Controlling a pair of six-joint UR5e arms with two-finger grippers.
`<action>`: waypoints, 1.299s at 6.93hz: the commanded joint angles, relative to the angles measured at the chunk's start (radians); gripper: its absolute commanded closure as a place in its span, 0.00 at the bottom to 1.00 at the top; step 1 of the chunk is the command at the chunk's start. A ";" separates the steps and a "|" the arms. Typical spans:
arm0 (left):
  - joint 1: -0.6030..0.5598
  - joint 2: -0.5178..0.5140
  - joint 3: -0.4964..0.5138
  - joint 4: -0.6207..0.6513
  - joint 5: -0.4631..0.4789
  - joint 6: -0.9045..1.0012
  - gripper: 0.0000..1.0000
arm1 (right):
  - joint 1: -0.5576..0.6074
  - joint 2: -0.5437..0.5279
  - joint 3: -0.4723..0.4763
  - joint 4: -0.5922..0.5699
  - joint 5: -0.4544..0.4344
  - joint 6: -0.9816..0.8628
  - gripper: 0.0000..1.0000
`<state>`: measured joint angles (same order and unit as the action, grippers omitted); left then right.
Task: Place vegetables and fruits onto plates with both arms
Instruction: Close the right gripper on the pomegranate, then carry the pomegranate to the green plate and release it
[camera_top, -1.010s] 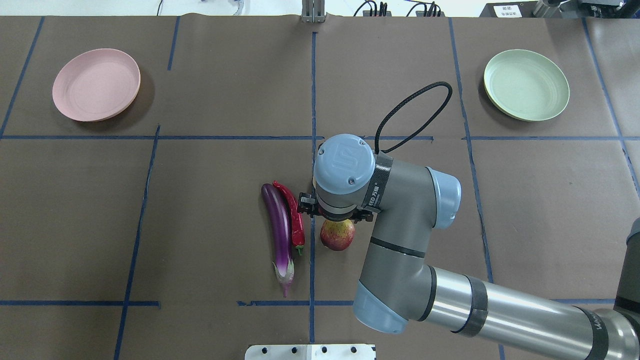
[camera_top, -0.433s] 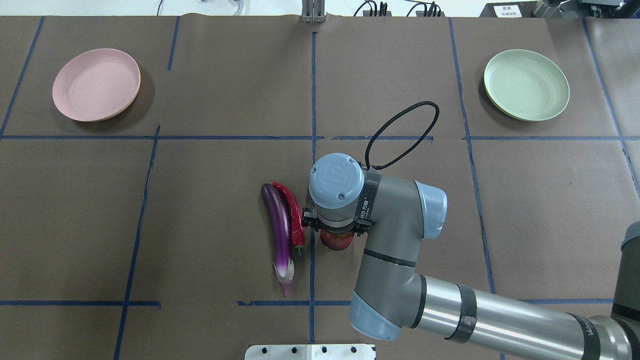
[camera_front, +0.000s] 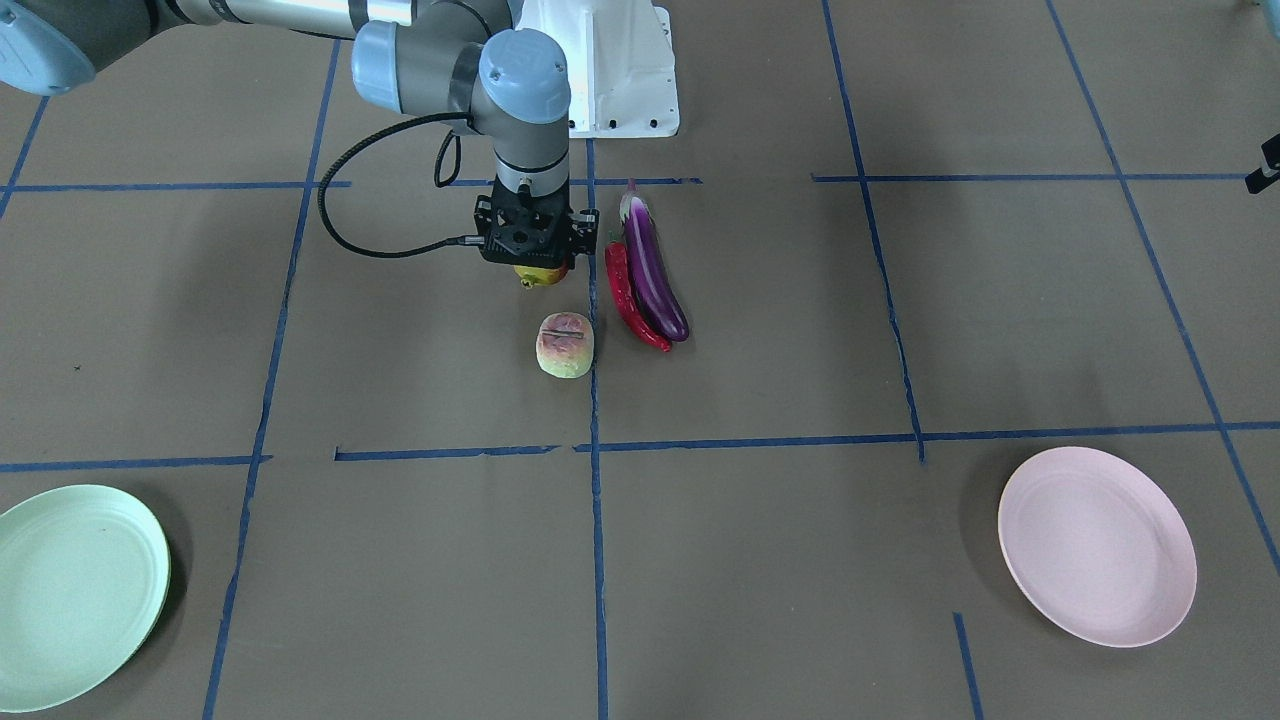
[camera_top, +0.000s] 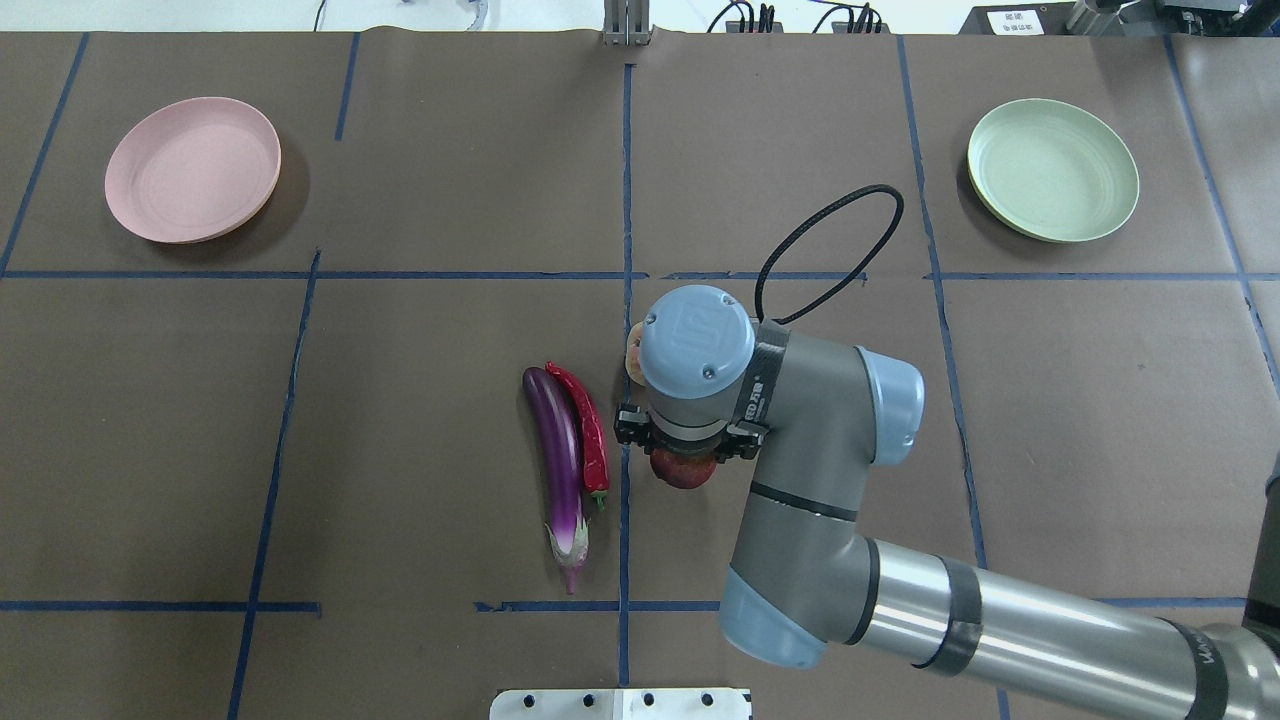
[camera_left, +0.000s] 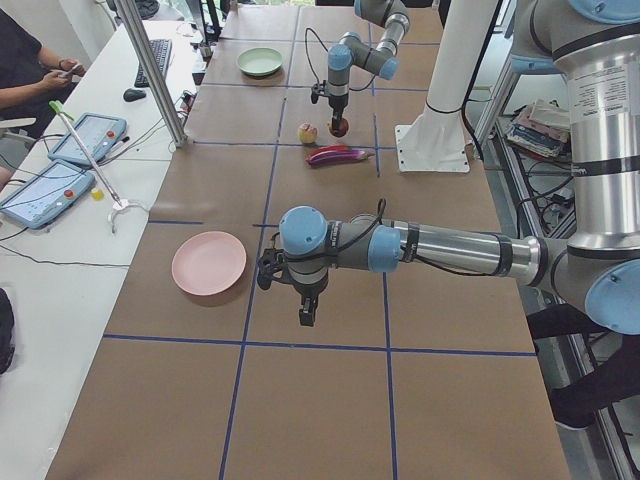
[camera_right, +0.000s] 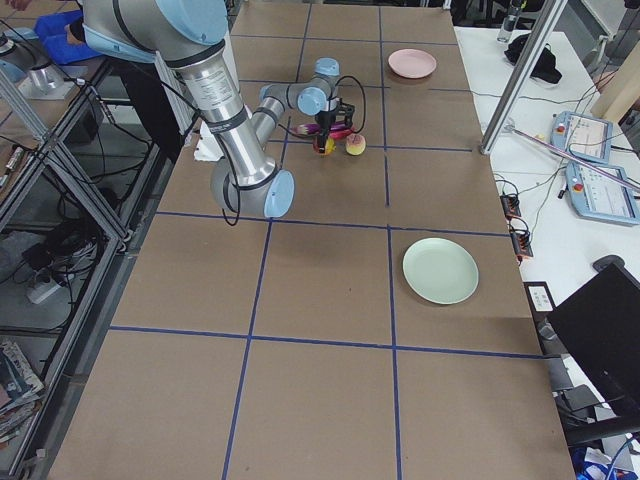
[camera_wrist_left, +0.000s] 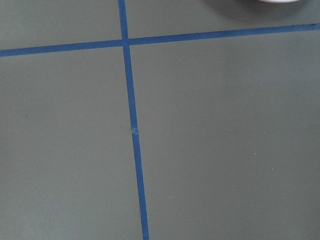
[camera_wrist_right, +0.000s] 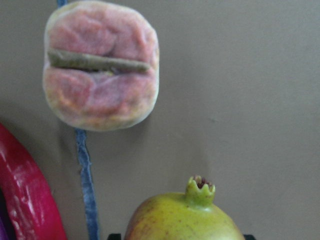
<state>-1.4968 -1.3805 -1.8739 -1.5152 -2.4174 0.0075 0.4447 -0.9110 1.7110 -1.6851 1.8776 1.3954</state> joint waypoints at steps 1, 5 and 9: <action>0.004 0.000 0.001 0.001 0.000 0.000 0.00 | 0.124 -0.156 0.152 -0.022 0.080 -0.144 1.00; 0.033 -0.002 -0.005 0.000 -0.014 -0.001 0.00 | 0.496 -0.203 -0.086 -0.008 0.149 -0.647 1.00; 0.049 -0.002 -0.002 0.000 -0.014 -0.001 0.00 | 0.695 -0.124 -0.571 0.337 0.218 -0.849 0.98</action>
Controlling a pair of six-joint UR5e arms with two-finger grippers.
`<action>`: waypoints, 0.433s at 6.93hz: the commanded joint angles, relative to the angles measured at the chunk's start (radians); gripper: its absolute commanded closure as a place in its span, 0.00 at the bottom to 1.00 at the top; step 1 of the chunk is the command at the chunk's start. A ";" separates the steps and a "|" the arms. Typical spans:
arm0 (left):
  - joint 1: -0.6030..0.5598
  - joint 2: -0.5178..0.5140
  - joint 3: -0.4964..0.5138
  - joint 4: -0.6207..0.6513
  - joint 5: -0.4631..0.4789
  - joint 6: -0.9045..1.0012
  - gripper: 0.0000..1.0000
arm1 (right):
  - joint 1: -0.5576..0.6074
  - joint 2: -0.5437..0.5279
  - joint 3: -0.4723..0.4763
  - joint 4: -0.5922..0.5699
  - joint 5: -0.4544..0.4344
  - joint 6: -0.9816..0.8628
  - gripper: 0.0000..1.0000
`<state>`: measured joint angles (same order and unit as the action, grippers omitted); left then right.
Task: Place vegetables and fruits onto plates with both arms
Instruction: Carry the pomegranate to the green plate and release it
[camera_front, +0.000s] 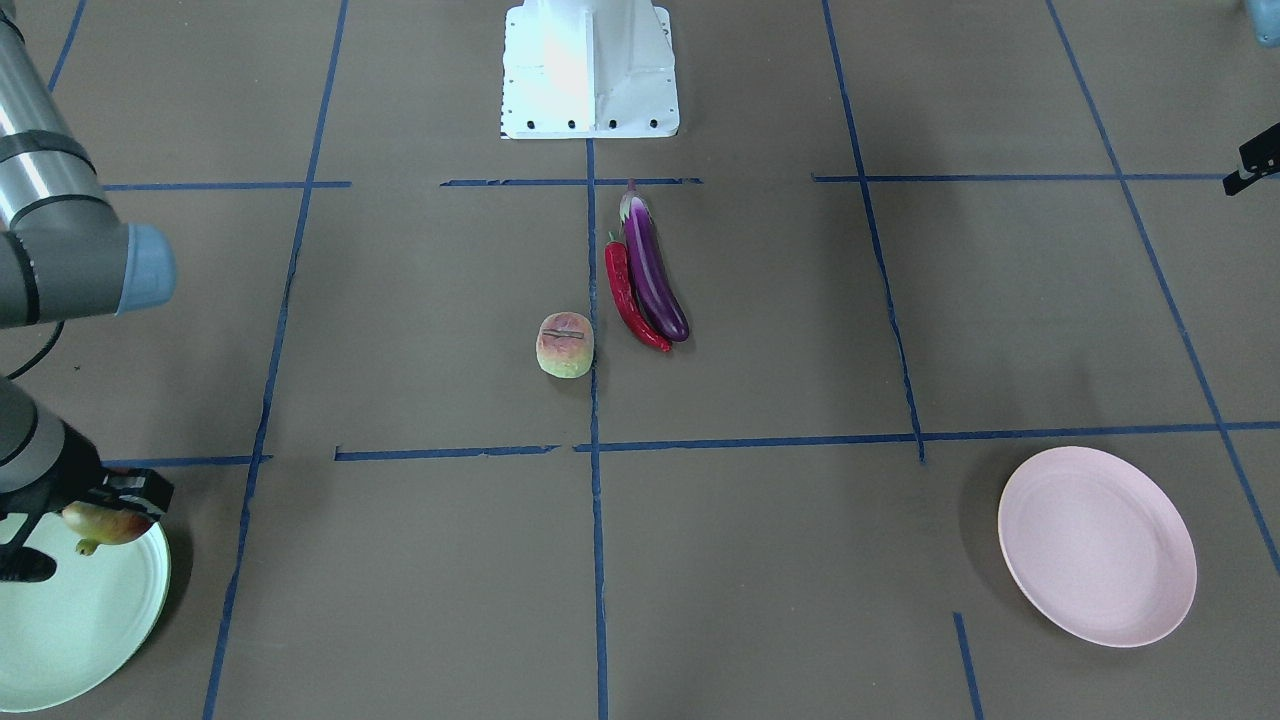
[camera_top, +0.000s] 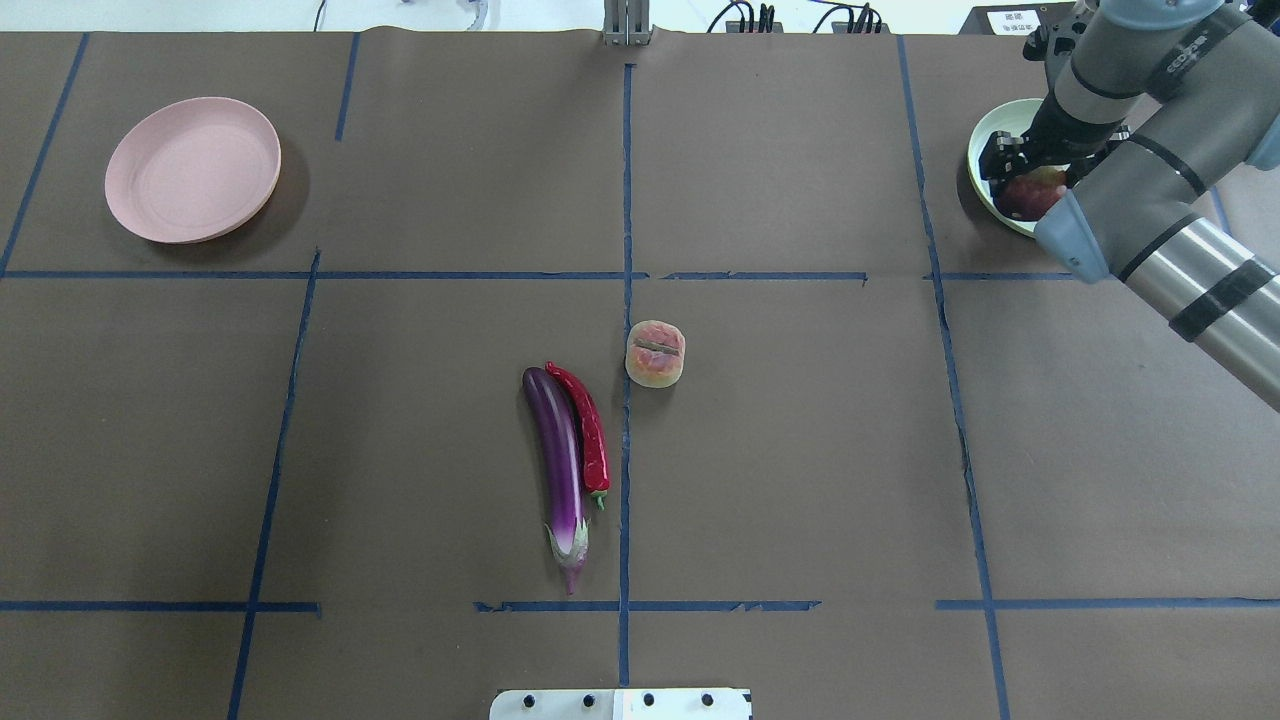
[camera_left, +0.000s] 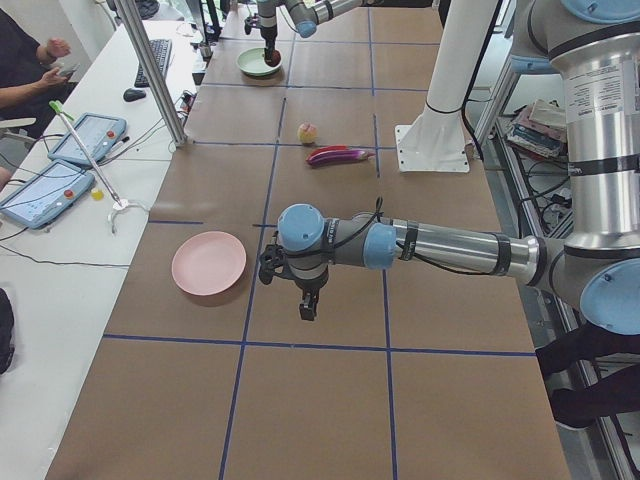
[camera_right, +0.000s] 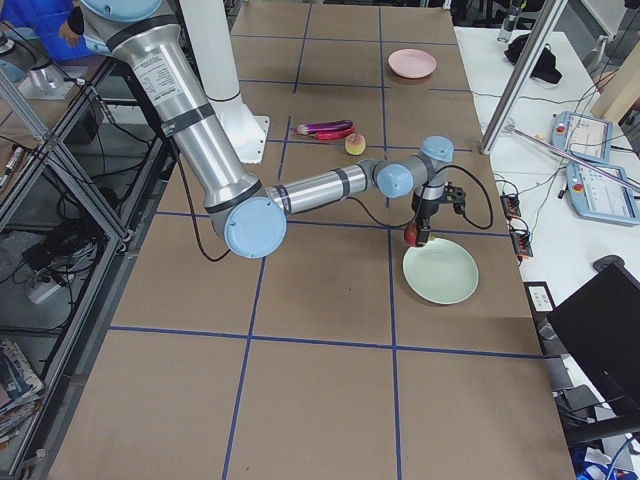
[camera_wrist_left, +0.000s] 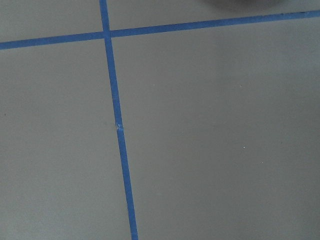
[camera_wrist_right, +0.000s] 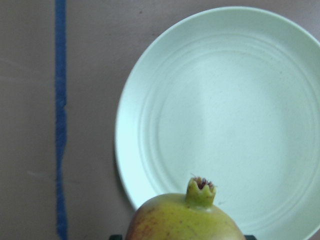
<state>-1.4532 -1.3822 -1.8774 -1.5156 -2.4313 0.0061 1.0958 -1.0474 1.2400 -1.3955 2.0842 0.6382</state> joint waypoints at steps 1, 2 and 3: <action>0.005 0.000 0.001 0.000 0.000 0.000 0.00 | 0.045 0.001 -0.131 0.049 0.008 -0.107 0.86; 0.005 0.000 0.004 0.000 0.000 0.000 0.00 | 0.050 -0.006 -0.131 0.049 0.004 -0.130 0.65; 0.005 0.000 0.004 0.000 0.000 0.000 0.00 | 0.049 -0.011 -0.132 0.049 0.005 -0.134 0.30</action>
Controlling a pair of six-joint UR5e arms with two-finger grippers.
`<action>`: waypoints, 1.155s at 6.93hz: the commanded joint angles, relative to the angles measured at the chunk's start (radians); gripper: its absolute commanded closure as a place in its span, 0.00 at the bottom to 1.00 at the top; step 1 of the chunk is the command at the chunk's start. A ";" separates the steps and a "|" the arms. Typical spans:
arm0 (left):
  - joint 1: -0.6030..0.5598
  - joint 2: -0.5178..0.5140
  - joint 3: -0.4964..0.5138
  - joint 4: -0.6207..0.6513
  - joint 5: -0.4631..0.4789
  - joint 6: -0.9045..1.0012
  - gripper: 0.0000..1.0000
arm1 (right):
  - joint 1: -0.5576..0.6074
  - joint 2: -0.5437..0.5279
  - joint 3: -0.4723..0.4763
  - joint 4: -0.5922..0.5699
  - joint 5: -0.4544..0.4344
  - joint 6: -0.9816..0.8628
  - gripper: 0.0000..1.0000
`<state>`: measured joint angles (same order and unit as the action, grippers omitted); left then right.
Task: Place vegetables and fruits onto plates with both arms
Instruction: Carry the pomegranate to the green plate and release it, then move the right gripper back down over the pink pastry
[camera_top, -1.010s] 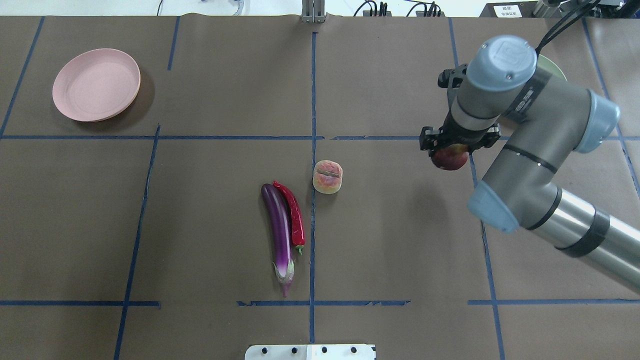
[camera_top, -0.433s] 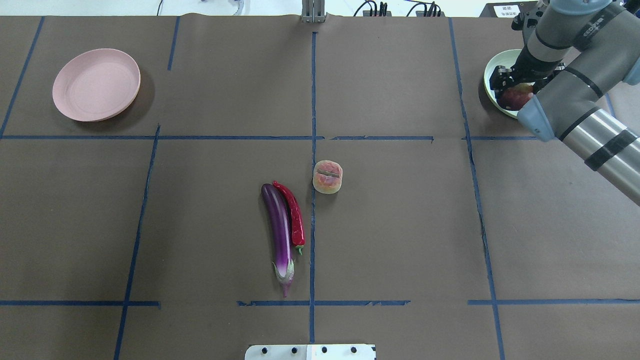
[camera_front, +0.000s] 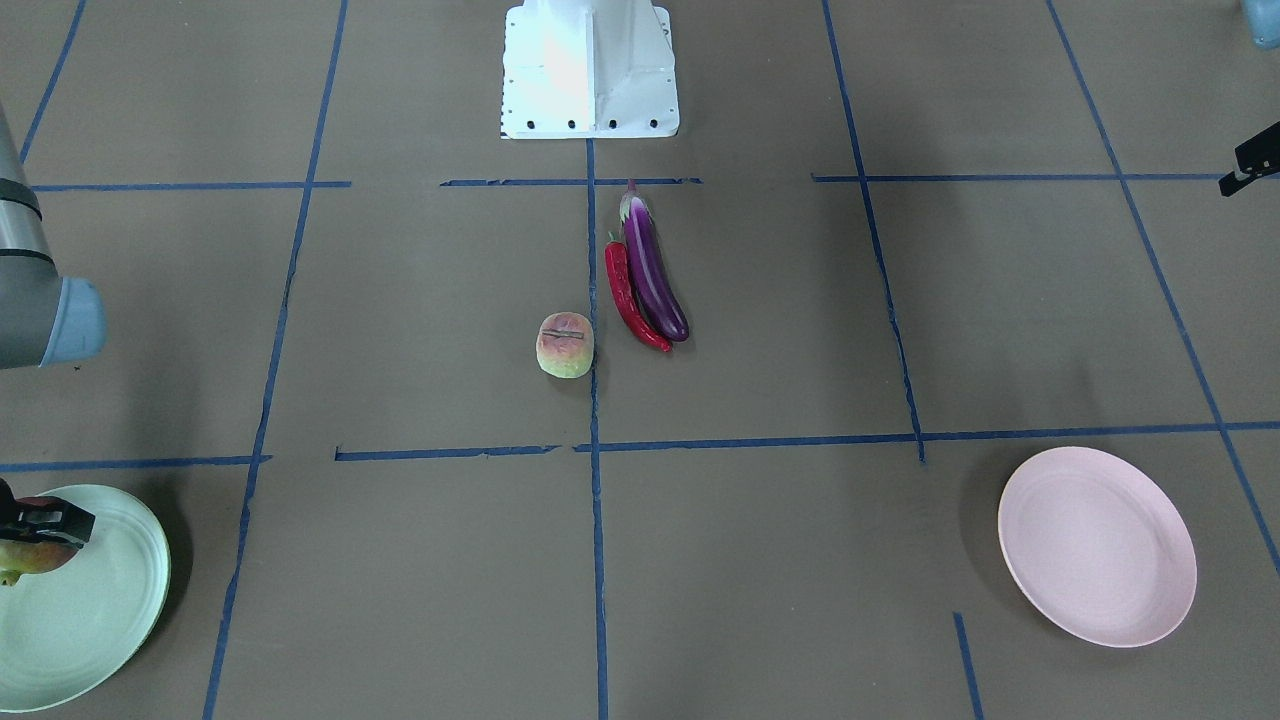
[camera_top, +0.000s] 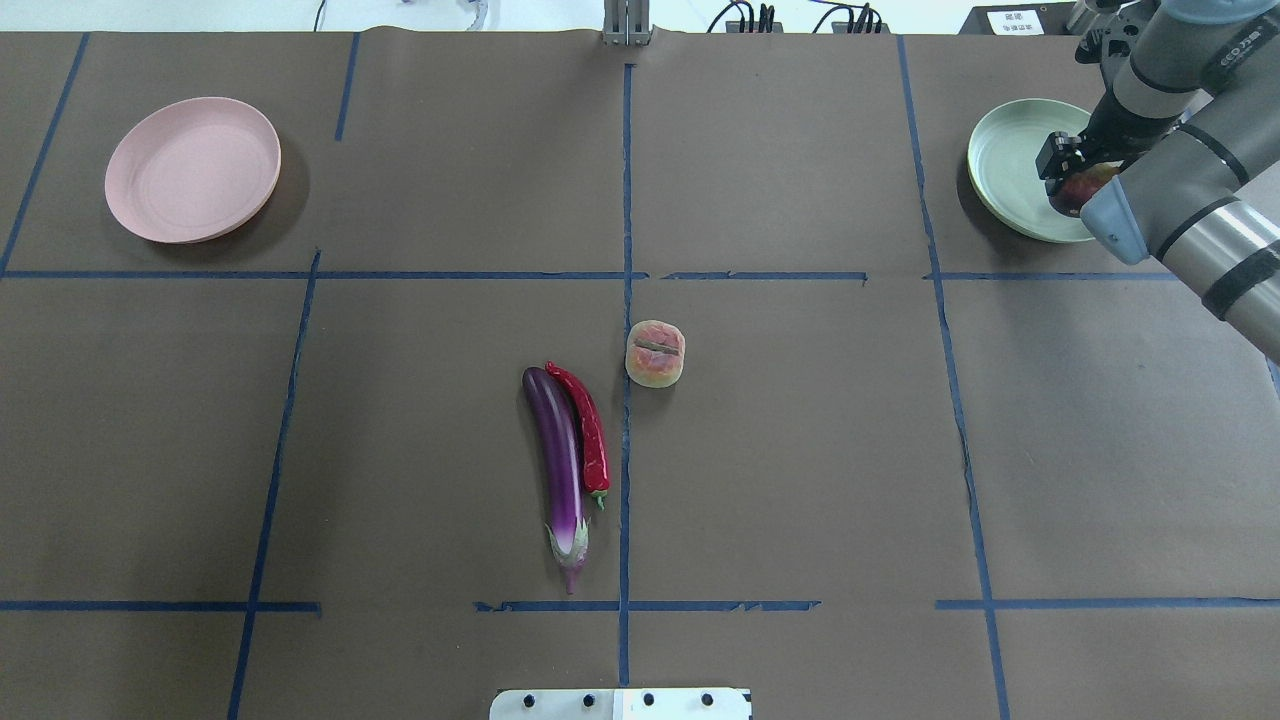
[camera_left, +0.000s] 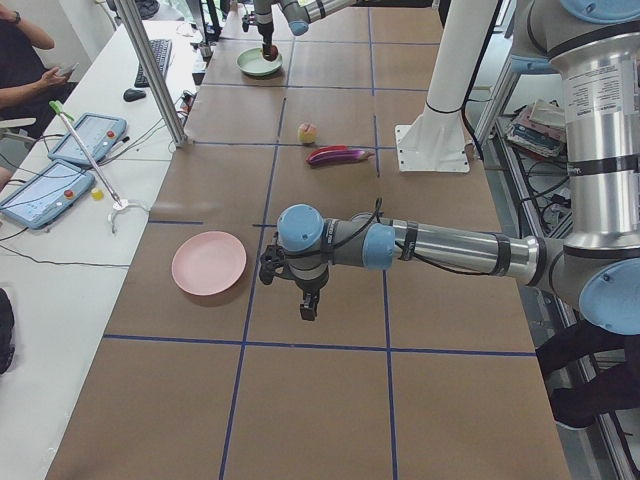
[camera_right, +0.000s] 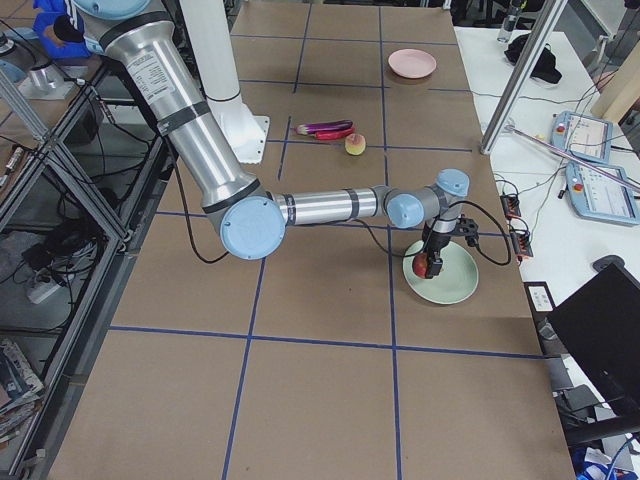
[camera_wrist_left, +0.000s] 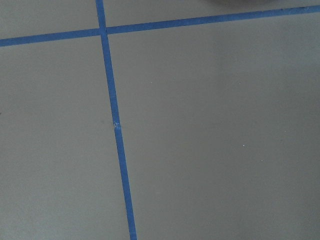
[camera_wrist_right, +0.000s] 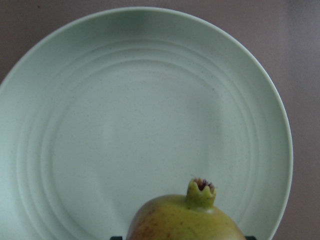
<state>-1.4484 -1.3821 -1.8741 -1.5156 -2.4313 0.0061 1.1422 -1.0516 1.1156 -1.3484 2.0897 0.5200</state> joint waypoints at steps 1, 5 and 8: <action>0.000 0.002 0.001 0.000 0.000 0.000 0.00 | 0.013 -0.005 -0.007 0.003 0.006 -0.018 0.00; 0.000 0.002 0.000 0.000 0.000 0.002 0.00 | -0.040 -0.028 0.310 -0.009 0.177 0.245 0.00; 0.000 0.002 -0.005 -0.002 0.000 0.000 0.00 | -0.405 0.059 0.515 0.000 -0.019 0.877 0.00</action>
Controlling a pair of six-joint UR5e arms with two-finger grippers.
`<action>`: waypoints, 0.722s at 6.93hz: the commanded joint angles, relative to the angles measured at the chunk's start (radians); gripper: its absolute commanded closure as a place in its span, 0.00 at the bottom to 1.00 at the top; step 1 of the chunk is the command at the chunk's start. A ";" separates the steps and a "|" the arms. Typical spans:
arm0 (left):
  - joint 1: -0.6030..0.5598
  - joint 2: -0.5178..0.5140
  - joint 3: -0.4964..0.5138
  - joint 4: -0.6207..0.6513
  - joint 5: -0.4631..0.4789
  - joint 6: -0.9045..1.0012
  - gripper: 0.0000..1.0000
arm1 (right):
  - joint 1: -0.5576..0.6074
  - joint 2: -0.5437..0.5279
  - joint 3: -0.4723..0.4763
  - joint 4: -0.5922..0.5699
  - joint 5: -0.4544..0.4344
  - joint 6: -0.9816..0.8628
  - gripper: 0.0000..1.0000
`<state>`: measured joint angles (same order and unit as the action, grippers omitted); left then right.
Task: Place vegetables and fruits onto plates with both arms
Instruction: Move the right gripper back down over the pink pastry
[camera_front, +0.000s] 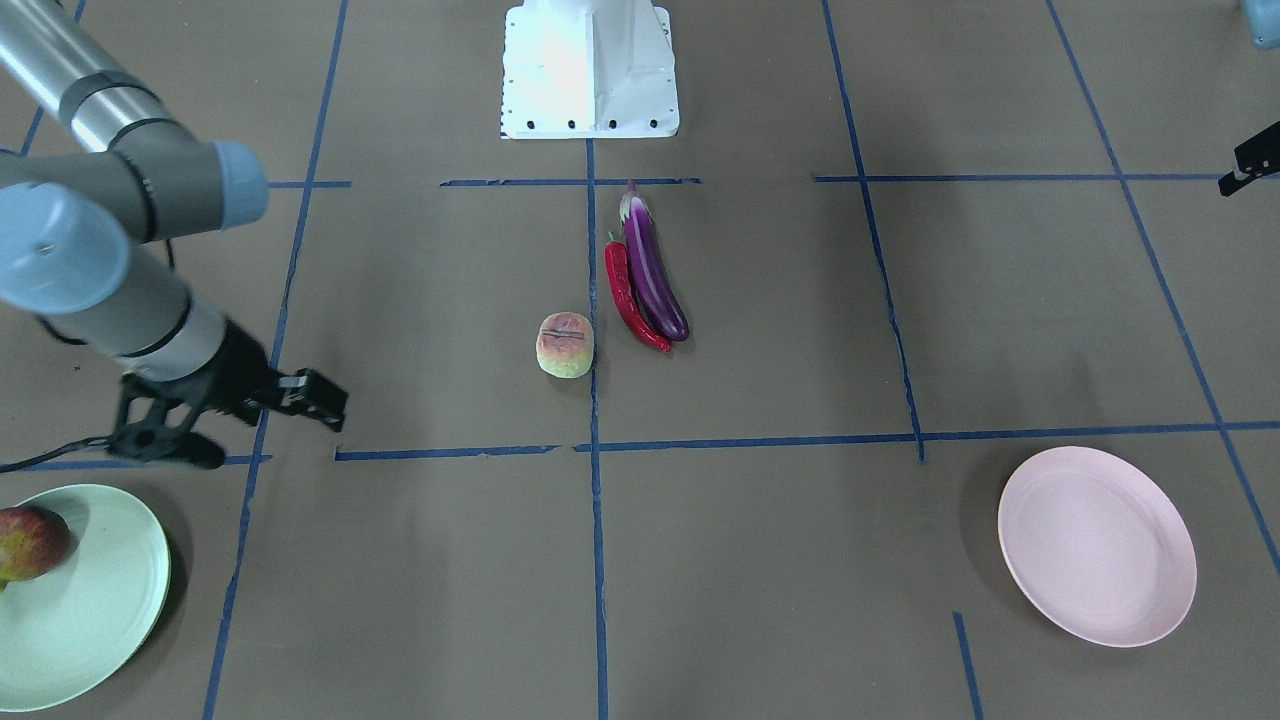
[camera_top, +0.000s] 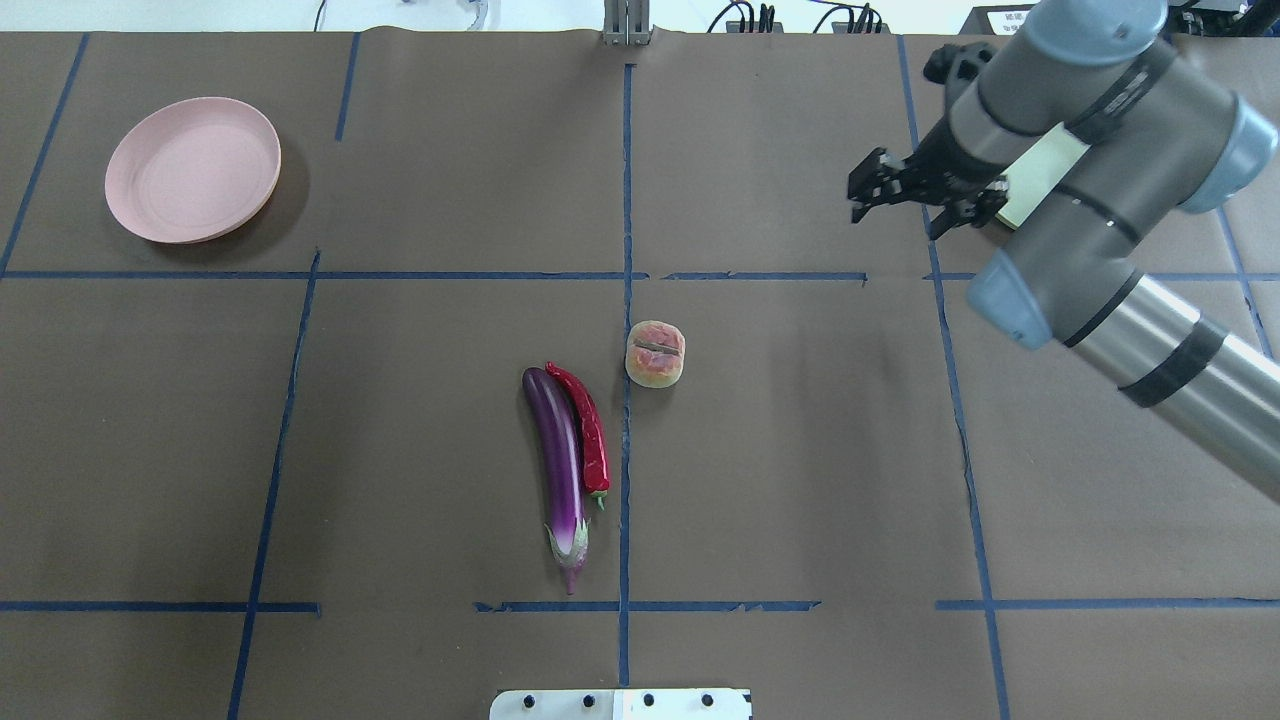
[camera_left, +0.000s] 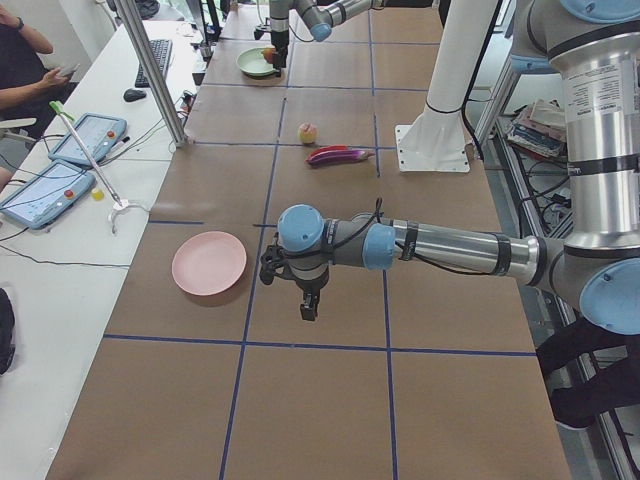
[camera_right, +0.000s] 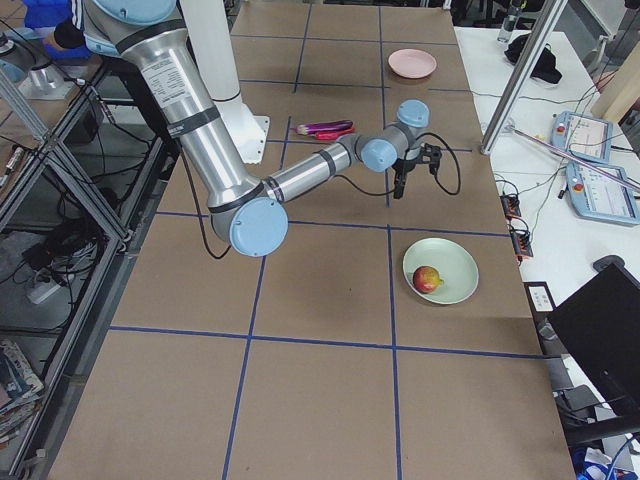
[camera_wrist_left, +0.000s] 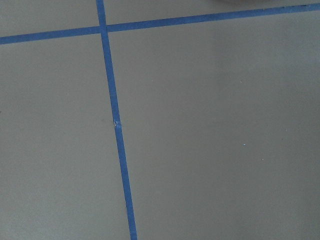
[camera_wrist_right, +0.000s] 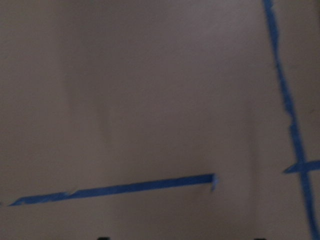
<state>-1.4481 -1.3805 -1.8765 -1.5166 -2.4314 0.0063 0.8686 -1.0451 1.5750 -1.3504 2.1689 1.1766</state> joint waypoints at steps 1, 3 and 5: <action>0.000 0.000 -0.012 -0.001 -0.002 -0.002 0.00 | -0.211 0.078 0.066 -0.001 -0.182 0.288 0.00; 0.000 0.000 -0.013 -0.001 -0.002 -0.002 0.00 | -0.287 0.109 0.056 -0.010 -0.338 0.288 0.00; 0.000 0.000 -0.015 -0.001 -0.002 -0.002 0.00 | -0.318 0.207 -0.007 -0.105 -0.347 0.288 0.00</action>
<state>-1.4481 -1.3806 -1.8905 -1.5171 -2.4329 0.0046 0.5732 -0.8967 1.6045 -1.3927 1.8370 1.4643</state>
